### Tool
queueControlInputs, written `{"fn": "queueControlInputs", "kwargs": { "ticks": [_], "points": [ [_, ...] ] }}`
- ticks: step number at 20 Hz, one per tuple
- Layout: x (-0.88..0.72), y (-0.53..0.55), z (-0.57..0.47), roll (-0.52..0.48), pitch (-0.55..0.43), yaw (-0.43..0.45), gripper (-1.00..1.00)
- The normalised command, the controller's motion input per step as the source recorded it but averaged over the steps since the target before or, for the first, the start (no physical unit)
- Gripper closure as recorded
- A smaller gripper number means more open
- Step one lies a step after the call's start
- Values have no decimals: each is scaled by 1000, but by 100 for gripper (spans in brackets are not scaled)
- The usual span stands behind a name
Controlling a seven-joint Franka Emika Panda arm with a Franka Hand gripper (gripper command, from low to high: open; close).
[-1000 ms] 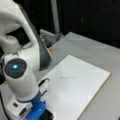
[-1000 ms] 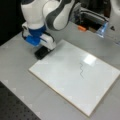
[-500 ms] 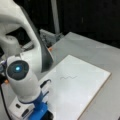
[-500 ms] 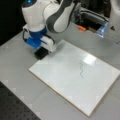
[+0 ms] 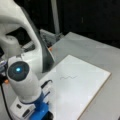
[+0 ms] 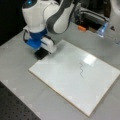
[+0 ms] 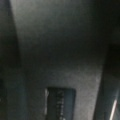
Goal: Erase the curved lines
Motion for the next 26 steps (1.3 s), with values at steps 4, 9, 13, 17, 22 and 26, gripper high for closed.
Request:
{"fn": "queueControlInputs", "kwargs": {
  "ticks": [4,9,13,17,22,26],
  "points": [
    [19,68,-63,82,-108,-121,100],
    [7,67,-64,80,-112,-142,100],
    [-4,52,-69,70,-123,-167,100],
    [27,57,-105,72,-145,-171,100],
    [-4,38,-21,38,-107,-182,100],
    [-181,92,320,-32,0,-213,100]
  ]
}}
